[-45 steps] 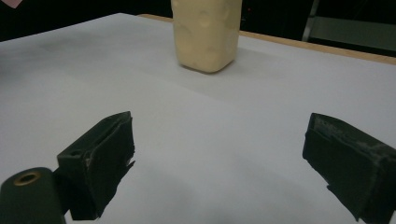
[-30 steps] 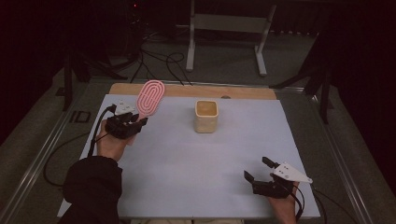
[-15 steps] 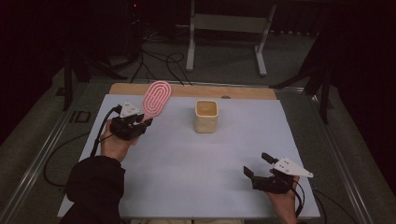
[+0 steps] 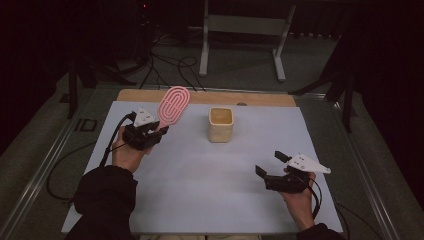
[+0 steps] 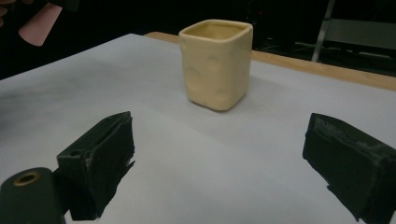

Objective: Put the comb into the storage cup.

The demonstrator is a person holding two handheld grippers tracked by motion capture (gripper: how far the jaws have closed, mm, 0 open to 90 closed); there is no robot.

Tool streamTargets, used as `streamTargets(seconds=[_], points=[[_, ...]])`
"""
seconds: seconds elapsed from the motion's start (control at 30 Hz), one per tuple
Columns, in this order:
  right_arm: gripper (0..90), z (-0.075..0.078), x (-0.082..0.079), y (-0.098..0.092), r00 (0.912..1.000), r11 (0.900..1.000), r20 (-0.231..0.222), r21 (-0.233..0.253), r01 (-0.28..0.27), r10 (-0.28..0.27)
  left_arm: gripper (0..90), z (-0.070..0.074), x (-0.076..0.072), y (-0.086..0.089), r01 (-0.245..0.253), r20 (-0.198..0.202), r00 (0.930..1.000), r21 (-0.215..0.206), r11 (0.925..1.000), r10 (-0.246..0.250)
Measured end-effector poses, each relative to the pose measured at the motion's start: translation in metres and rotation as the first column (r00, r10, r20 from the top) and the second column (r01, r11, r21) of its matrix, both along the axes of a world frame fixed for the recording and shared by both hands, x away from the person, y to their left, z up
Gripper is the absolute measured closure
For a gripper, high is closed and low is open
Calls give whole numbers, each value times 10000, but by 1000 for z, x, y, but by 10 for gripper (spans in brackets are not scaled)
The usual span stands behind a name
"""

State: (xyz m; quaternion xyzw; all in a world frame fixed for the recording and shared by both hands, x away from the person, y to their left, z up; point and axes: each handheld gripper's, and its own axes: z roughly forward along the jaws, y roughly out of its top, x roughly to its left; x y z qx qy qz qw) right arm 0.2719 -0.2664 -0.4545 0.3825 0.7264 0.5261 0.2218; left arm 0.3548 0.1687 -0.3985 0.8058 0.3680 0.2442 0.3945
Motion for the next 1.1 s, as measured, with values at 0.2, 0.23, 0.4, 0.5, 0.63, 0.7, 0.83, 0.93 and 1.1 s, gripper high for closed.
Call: streamTargets(seconds=[0.2, 0.23, 0.4, 0.5, 0.63, 0.7, 0.83, 0.93, 1.1], points=[[86, 9, 13, 8, 9998, 9998, -107, 101, -189, 190, 697, -1, 1, -5, 79, -30, 10000, 8, 10000, -79], [86, 10, 14, 9, 9997, 9997, -97, 77, -215, 216, 697, -1, 1, -6, 90, -27, 10000, 31, 10000, -90], [86, 16, 22, 17, 9993, 9993, -125, 114, -356, 357, 697, -1, 1, -11, 206, -18, 9998, 55, 9998, -206], [82, 20, 27, 22, 9988, 9989, -201, 136, -445, 447, 697, -1, 1, -14, 253, 5, 9997, 67, 9997, -253], [82, 23, 33, 25, 9986, 9984, -187, 246, -500, 504, 696, -1, -1, -18, 305, 30, 9995, 12, 9995, -305], [82, 24, 34, 26, 9985, 9982, -212, 336, -491, 498, 697, -1, -1, -19, 321, 33, 9995, 11, 9995, -321], [81, 28, 42, 30, 9981, 9970, -322, 582, -502, 522, 697, -3, -2, -24, 414, 30, 9991, -39, 9991, -414], [82, 31, 47, 34, 9979, 9961, -314, 685, -549, 572, 697, -4, -2, -28, 443, 23, 9990, -62, 9990, -443], [81, 37, 54, 40, 9972, 9948, -291, 764, -671, 695, 697, -5, -2, -33, 537, 19, 9986, 15, 9986, -537]])
